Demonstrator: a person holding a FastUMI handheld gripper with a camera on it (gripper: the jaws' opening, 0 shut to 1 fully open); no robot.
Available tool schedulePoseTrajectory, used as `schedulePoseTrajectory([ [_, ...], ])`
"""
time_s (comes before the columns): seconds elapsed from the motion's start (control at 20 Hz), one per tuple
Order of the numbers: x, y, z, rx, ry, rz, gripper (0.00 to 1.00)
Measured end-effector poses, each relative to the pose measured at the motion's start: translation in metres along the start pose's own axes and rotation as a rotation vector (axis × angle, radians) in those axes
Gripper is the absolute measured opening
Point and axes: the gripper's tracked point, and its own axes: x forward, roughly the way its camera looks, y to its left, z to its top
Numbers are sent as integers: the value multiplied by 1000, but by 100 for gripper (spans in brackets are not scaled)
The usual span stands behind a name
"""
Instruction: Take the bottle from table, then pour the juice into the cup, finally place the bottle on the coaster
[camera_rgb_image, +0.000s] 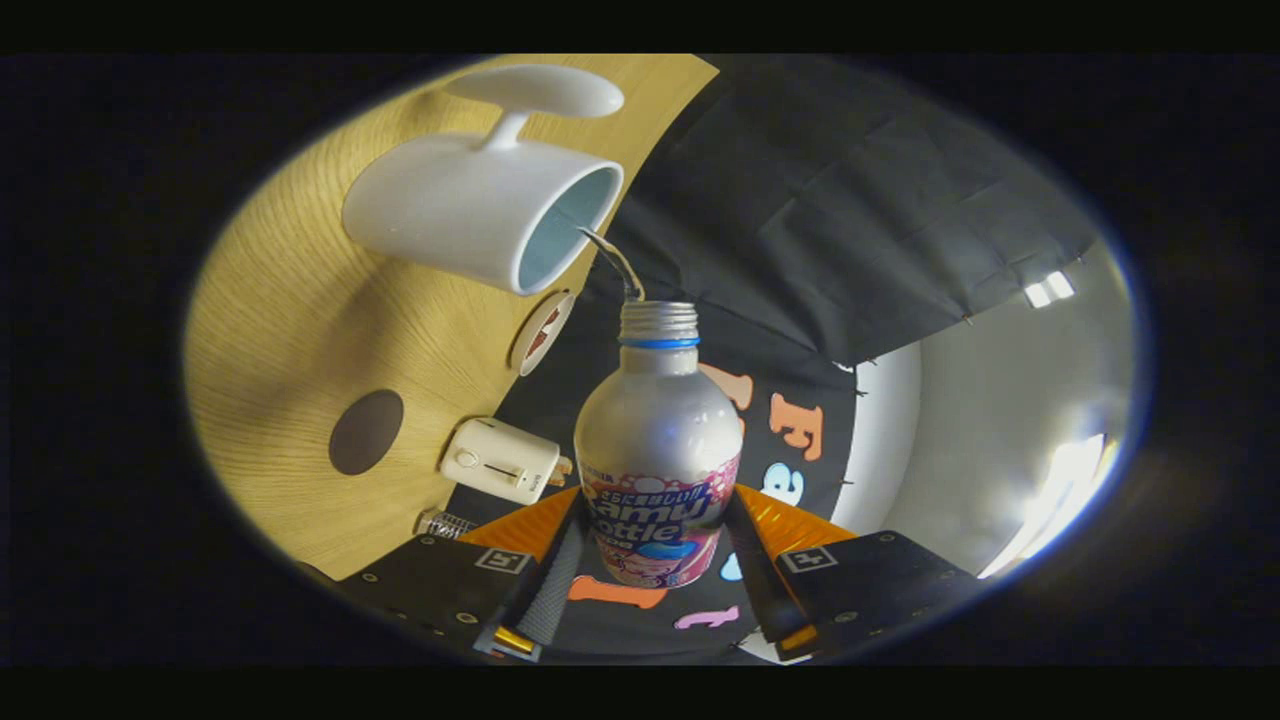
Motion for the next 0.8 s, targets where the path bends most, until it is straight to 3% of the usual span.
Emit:
schedulePoseTrajectory([
  [0.8,9,-10,3,-76,-48,-11,75],
])
